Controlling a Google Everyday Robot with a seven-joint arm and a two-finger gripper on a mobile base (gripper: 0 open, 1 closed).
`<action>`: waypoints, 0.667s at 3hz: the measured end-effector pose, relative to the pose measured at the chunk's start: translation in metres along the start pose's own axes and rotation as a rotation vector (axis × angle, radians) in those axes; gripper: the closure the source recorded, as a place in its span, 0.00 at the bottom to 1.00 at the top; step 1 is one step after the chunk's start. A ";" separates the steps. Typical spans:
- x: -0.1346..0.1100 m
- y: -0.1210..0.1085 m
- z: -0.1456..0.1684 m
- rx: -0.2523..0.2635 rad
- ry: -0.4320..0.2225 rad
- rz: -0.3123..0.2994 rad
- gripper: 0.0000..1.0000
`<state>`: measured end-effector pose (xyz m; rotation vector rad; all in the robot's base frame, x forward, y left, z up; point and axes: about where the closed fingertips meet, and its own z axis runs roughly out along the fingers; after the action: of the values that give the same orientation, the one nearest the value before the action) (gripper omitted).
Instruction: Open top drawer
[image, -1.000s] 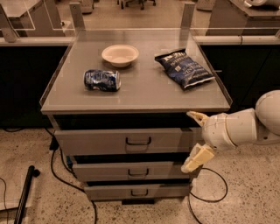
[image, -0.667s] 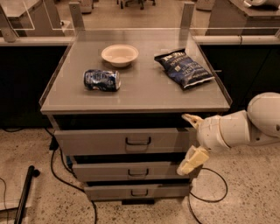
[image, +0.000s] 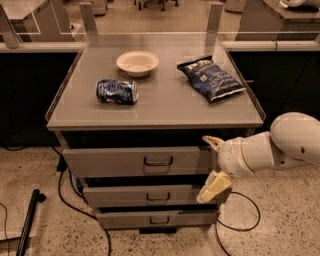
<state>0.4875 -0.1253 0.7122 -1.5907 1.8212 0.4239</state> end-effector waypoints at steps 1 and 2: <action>-0.003 -0.020 0.009 0.036 -0.024 -0.020 0.00; 0.006 -0.035 0.020 0.054 -0.030 -0.011 0.00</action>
Offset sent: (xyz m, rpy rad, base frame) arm 0.0618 -0.0057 -0.0253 0.0346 -0.0630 -0.0525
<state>0.5267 -0.1239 0.7006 -1.5488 1.7861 0.3888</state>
